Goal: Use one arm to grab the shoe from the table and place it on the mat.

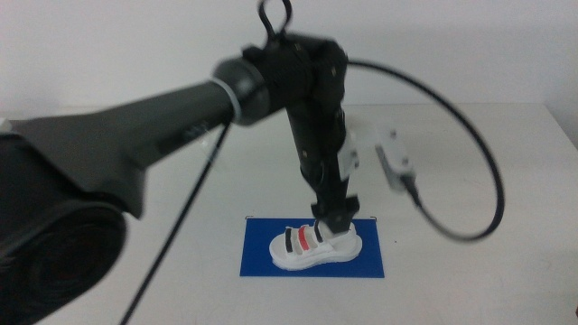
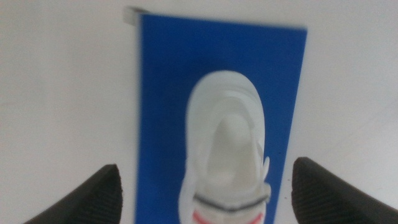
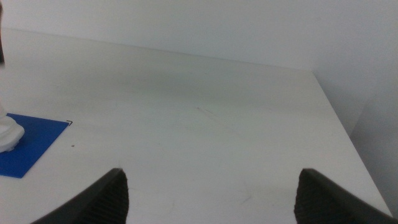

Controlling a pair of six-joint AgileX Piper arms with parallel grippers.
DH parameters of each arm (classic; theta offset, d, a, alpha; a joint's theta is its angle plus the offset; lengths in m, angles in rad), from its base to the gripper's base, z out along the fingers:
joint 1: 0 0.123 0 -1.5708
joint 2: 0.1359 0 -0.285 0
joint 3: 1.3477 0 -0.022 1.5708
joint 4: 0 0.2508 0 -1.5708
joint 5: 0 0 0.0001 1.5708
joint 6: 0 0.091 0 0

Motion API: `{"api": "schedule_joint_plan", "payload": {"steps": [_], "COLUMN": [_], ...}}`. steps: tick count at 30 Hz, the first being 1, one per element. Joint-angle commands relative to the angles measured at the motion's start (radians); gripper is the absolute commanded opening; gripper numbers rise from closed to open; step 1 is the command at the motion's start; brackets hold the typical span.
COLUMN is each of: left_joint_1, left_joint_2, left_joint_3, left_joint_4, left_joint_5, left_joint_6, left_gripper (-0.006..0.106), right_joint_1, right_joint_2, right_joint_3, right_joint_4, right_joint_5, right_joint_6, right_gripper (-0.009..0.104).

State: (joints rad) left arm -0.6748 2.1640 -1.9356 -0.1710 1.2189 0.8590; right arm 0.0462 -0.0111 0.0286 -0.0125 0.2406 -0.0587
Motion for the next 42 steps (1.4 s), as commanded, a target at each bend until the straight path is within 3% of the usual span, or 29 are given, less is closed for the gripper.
{"api": "schedule_joint_plan", "payload": {"steps": [1, 8, 16, 25, 29, 36, 42], "left_joint_1": [0.017, 0.101, 0.246, 0.444, 0.497, 0.597, 0.643], "left_joint_2": [-0.123, -0.290, -0.479, -0.684, -0.872, -1.249, -1.513], "left_joint_3": [-0.043, -0.043, -0.043, 0.026, 0.248, 0.902, 1.355], "left_joint_4": [-0.031, -0.035, -0.003, 0.040, 0.076, 0.069, 0.149], "left_joint_5": [0.090, 0.090, 0.082, 0.040, -0.172, -0.798, -1.104], "left_joint_6": [-0.082, -0.305, -0.350, -0.636, -0.739, -0.740, -0.807], "left_gripper": [0.094, 0.094, 0.094, 0.094, 0.094, 0.094, 0.094], "right_joint_1": [-0.001, -0.001, -0.001, -0.001, -0.001, -0.001, -0.001], "right_joint_2": [0.004, 0.004, 0.004, 0.004, 0.004, 0.004, 0.004], "right_joint_3": [0.005, 0.005, 0.005, 0.005, 0.005, 0.005, 0.005], "right_joint_4": [-0.011, -0.011, -0.011, -0.011, -0.011, -0.011, -0.011], "right_joint_5": [-0.073, -0.073, -0.073, -0.073, -0.073, -0.073, -0.073], "right_joint_6": [-0.010, -0.010, -0.010, -0.010, -0.010, -0.010, -0.010], "right_gripper": [0.078, 0.078, 0.078, 0.078, 0.078, 0.078, 0.078]}}
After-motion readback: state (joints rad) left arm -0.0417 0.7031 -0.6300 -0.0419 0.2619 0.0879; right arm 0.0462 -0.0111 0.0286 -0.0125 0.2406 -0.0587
